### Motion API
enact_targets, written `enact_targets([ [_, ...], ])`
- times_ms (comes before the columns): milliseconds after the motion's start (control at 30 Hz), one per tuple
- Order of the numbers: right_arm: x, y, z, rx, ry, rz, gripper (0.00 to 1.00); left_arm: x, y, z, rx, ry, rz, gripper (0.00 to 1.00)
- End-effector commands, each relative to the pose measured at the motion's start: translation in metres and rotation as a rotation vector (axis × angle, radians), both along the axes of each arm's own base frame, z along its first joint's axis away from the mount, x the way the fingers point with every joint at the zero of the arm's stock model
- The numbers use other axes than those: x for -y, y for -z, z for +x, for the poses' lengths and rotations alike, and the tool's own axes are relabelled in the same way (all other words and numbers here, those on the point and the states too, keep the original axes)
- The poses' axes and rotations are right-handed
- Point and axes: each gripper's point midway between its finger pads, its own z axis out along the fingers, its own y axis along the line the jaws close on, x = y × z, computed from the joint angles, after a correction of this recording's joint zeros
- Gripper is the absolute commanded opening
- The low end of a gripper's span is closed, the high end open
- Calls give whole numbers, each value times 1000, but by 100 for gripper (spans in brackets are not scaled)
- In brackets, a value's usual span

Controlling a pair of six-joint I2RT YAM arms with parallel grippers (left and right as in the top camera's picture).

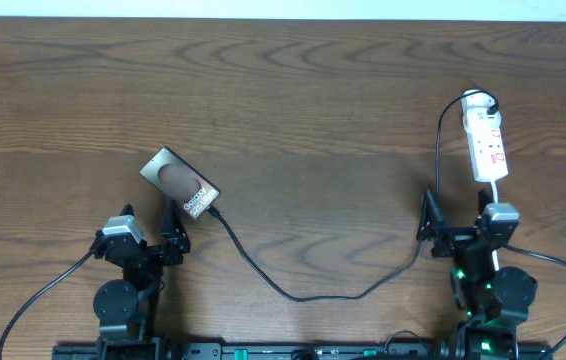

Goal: Plug charger to phone and switch on socket

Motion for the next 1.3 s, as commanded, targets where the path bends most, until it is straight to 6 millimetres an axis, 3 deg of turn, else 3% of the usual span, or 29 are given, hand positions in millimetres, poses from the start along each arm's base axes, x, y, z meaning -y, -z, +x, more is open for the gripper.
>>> enact_targets([
  [0,3,4,-6,-10,25,-8,99,2,15,-1,-44,12,11,79],
  [100,10,18,-13,-62,70,-12,99,2,15,-1,-44,12,11,79],
  [233,11,-7,-16,53,71,-139,99,2,15,-1,-44,12,11,79],
  [533,0,-4,-16,65,12,-347,99,2,15,-1,-44,12,11,79],
  [867,-5,-4,-16,67,-4,-348,99,2,15,-1,-44,12,11,79],
  [1100,12,-1,-16,30,117,-250,99,2,15,-1,-44,12,11,79],
  [1267,10,-2,-16,35,121,-248,99,2,15,-1,-44,12,11,79],
])
